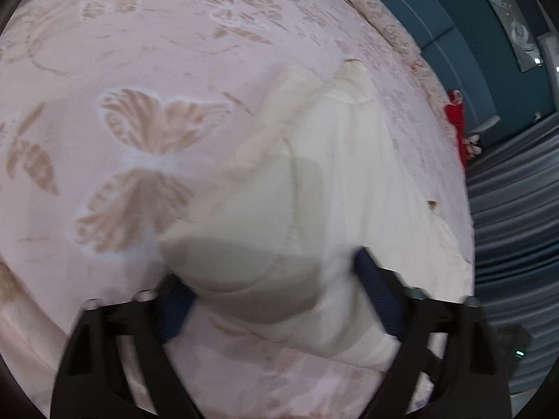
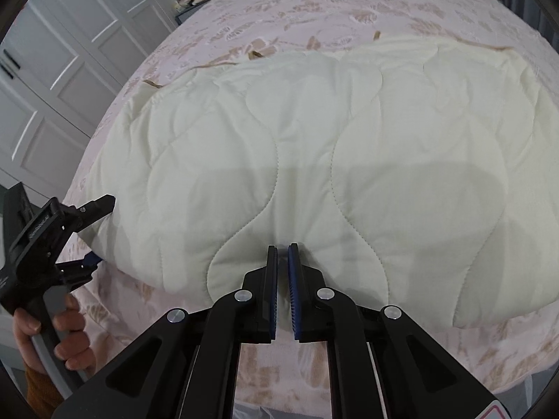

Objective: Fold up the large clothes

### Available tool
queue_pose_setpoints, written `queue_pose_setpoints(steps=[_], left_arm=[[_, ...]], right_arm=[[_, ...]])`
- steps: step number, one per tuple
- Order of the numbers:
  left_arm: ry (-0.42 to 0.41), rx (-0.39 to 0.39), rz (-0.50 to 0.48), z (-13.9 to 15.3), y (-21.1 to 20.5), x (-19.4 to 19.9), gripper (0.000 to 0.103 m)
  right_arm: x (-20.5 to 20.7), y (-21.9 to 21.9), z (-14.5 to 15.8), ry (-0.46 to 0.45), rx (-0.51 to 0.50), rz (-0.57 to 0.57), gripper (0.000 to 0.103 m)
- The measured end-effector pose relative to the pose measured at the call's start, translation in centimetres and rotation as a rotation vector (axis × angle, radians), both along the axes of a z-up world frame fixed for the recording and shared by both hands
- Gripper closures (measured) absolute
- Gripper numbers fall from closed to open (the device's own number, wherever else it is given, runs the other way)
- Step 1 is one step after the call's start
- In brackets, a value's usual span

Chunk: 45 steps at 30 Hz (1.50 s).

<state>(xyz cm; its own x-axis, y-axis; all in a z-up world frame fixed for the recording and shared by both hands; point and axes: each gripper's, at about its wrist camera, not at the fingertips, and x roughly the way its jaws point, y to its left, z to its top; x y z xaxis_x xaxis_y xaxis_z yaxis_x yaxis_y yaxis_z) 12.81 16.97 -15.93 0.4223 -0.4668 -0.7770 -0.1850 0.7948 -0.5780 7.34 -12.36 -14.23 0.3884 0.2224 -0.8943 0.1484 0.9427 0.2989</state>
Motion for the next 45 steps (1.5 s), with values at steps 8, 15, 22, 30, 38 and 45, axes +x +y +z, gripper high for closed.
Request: queue_pose_setpoints(steps=[8, 15, 22, 30, 38, 45], left_arm=[[-0.118, -0.018, -0.073, 5.2, -1.2, -1.7, 0.084], [-0.239, 0.012, -0.185, 11.2, -6.0, -3.5, 0.088], [-0.321, 0.102, -0.248, 15.7, -10.0, -4.0, 0.088], [-0.340, 0.135, -0.312, 17.7, -13.6, -4.9, 0.088], [-0.396, 0.144, -0.483, 19.6, -22.3, -7.0, 0.088], [-0.345, 0.179, -0.643, 16.6, -32.0, -7.9, 0.088]], right_arm=[[1.4, -0.8, -2.0, 0.030, 0.071, -0.024, 0.103], [2.4, -0.6, -2.6, 0.038, 0.064, -0.022, 0.103], [-0.8, -1.8, 2.8, -0.012, -0.027, -0.004, 0.103], [-2.1, -3.6, -2.2, 0.085, 0.062, -0.046, 0.103], [-4.3, -6.7, -0.1, 0.038, 0.222, -0.083, 0.103], [-11.3, -12.6, 4.3, 0.001, 0.122, -0.154, 0.101]])
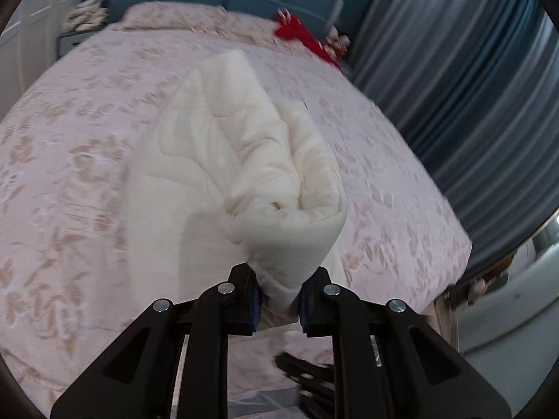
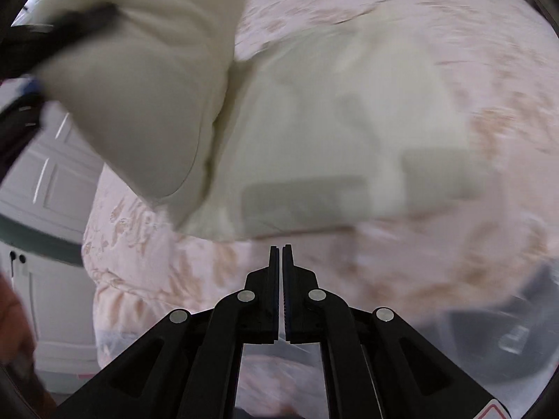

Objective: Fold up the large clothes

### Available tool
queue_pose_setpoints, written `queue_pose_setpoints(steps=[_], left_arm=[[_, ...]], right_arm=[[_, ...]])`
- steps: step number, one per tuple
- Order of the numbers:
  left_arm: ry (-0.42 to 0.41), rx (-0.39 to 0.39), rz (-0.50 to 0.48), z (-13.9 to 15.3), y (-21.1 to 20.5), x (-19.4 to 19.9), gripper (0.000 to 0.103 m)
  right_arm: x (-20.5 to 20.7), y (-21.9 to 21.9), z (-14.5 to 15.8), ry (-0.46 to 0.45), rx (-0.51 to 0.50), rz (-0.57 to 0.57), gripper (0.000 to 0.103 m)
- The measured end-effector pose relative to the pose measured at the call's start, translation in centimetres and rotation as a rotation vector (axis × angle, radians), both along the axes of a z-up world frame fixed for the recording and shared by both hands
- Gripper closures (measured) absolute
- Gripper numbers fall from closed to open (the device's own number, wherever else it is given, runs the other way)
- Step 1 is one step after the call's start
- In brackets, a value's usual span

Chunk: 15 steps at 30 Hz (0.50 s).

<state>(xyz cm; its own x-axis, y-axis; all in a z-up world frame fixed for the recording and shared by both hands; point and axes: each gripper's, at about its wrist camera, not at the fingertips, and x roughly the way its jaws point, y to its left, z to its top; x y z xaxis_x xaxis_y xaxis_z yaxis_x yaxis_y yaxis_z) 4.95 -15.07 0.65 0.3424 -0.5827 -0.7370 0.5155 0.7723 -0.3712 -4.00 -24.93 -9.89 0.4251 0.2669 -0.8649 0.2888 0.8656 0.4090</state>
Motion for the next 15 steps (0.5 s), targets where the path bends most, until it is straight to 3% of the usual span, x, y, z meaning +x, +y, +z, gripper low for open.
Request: queue_pose_setpoints(steps=[4, 10, 15], left_arm=[[0.066, 0.066, -0.051, -4.0, -4.7, -0.7, 0.088], [0.104, 0.161, -0.081, -8.8, -8.1, -1.8, 0.087], [0.122, 0.213, -0.099, -10.2, -9.3, -1.8, 0.084]], right_arm=[[-2.6, -4.0, 0.2, 0.004, -0.045, -0.054, 0.100], [-5.4, -7.5, -1.0, 0.026, -0.045, -0.124, 0.098], [-6.4, -8.7, -0.5, 0.023, -0.053, -0.152, 0.095]])
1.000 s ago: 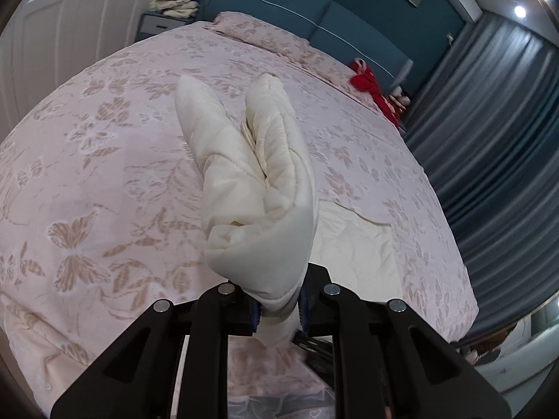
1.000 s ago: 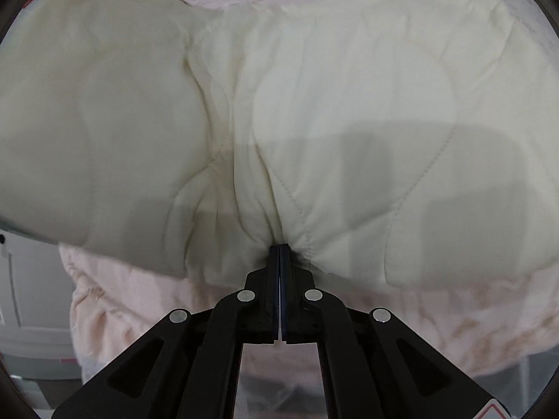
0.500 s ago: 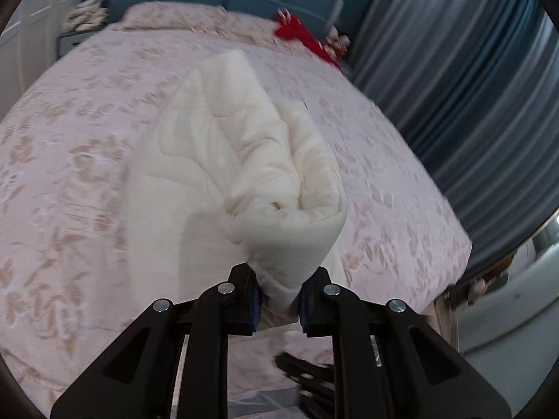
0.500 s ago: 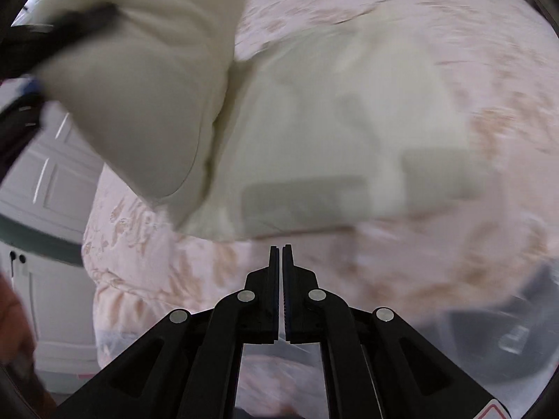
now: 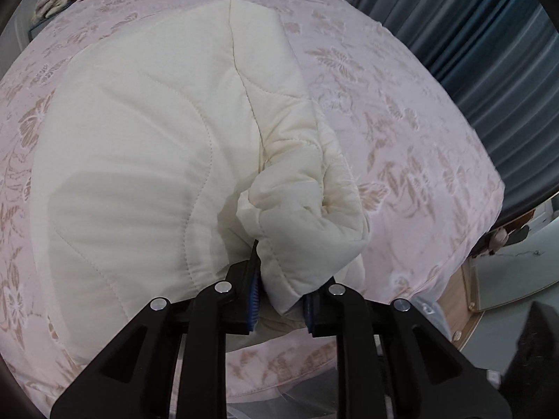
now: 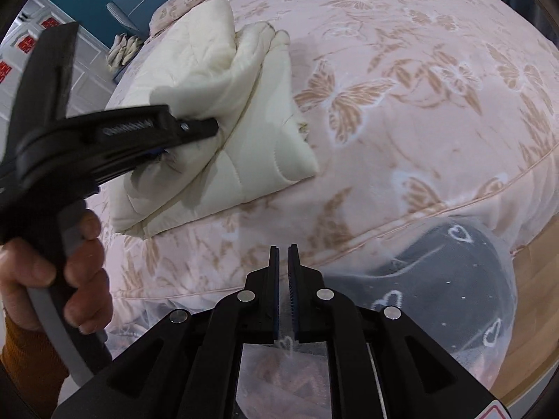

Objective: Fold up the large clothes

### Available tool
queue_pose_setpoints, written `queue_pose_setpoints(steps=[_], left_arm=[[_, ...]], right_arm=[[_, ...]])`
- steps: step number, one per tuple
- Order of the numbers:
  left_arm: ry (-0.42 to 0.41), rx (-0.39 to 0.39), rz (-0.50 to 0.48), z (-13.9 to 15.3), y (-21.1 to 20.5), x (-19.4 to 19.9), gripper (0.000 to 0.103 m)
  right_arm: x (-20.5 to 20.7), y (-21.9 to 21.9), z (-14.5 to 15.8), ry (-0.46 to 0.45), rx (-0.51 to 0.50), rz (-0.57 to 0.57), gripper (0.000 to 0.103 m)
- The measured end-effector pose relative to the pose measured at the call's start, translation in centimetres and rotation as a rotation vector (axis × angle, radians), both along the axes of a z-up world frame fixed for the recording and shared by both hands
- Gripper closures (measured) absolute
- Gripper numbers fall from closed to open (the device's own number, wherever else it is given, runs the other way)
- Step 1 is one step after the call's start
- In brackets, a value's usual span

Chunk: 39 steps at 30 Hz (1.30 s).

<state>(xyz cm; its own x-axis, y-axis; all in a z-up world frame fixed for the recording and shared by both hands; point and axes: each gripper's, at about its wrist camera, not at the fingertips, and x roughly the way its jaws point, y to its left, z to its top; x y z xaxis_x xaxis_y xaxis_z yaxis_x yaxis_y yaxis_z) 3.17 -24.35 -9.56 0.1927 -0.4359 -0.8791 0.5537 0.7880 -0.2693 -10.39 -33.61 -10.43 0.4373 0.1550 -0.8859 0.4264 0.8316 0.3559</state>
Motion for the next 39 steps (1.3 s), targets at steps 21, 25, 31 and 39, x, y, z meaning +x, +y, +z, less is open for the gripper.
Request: queue_pose_setpoints(steps=[21, 25, 31, 39], left_arm=[[-0.056, 0.132, 0.167, -0.9, 15.6, 0.0, 0.017], [-0.060, 0.161, 0.186, -2.1, 15.6, 0.8, 0.029], [-0.046, 0.144, 0.194, -2.2, 15.1, 1.3, 0.029], [-0.032, 0.166, 0.168, -2.9, 13.3, 0.6, 0.036]], right_arm=[[12.4, 1.4, 8.3, -0.154, -0.061, 0.113, 0.042], [12.3, 0.7, 6.8, -0.121, -0.041, 0.088, 0.088], [7.1, -1.1, 6.5, -0.134, -0.063, -0.006, 0.091], [6.7, -2.8, -0.4, 0.005, -0.102, -0.028, 0.091]])
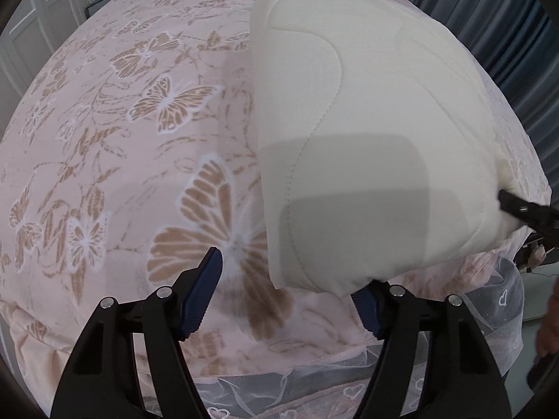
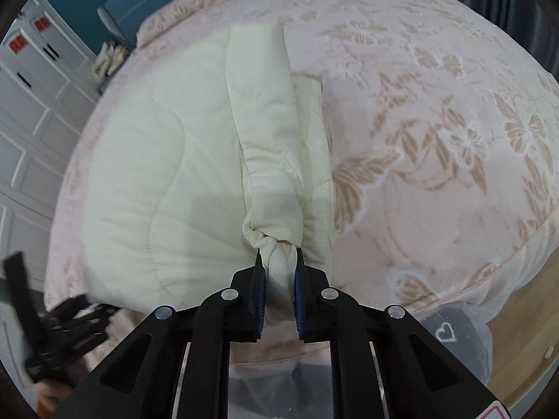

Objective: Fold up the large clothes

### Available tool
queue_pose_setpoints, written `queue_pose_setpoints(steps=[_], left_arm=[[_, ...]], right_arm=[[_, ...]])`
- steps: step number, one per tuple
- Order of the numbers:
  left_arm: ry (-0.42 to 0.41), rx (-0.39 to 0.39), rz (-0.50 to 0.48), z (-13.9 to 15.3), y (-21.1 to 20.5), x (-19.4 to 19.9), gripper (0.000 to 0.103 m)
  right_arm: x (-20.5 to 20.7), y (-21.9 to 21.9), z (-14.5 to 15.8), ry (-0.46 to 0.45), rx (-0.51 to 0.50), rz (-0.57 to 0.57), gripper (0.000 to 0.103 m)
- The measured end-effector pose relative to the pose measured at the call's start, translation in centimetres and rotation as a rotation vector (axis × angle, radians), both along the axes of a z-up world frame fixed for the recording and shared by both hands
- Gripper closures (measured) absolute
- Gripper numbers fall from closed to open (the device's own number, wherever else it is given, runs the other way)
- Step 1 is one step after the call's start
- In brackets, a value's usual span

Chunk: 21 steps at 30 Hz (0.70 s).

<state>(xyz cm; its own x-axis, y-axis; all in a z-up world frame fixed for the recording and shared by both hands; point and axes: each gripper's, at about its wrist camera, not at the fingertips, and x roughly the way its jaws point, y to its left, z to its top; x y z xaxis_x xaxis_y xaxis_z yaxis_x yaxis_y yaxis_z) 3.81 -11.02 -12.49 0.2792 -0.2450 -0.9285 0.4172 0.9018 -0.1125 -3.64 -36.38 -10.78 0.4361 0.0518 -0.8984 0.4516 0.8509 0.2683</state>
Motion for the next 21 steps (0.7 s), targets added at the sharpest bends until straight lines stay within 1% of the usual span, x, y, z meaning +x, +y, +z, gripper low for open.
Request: queue_pose_setpoints(steps=[2, 5, 7, 8, 11, 14, 16, 17, 19, 20, 21], left_arm=[[-0.003, -0.011, -0.007, 0.7, 0.0, -0.3, 0.036], [-0.002, -0.051, -0.017, 2.5, 0.4, -0.7, 0.036], [-0.012, -0.087, -0.027, 4.5, 0.8, -1.3, 0.036], [-0.016, -0.100, -0.029, 5.1, 0.9, -1.5, 0.036], [-0.060, -0.183, 0.004, 8.1, 1.8, -1.5, 0.037], [-0.097, -0.242, 0.025, 10.2, 1.3, 0.1, 0.037], [-0.095, -0.239, 0.017, 9.9, -0.5, 2.0, 0.036], [-0.085, -0.232, 0.018, 9.2, -1.3, 3.0, 0.036], [-0.039, -0.203, -0.002, 7.0, -3.6, 4.6, 0.037], [-0.017, -0.175, -0.015, 5.8, -4.6, 5.0, 0.037], [-0.020, -0.130, -0.017, 4.8, -5.4, 5.1, 0.036]], right_arm=[[0.6, 0.1, -1.3, 0.020, -0.033, 0.013, 0.091], [1.2, -0.1, -3.1, 0.044, -0.065, 0.026, 0.091], [1.3, -0.3, -3.8, 0.047, -0.067, 0.024, 0.091], [1.3, -0.3, -3.9, 0.047, -0.067, 0.026, 0.091], [1.6, -0.6, -4.0, 0.052, -0.064, 0.040, 0.091], [1.6, -1.1, -3.6, 0.053, -0.023, 0.035, 0.091], [1.4, -1.7, -2.9, 0.049, 0.025, 0.018, 0.090], [1.3, -1.8, -2.6, 0.044, 0.040, 0.013, 0.089], [0.6, -1.9, -1.5, 0.032, 0.064, 0.004, 0.088], [0.3, -1.8, -1.0, 0.028, 0.068, 0.001, 0.087], [-0.1, -1.7, -0.2, 0.021, 0.070, -0.003, 0.085]])
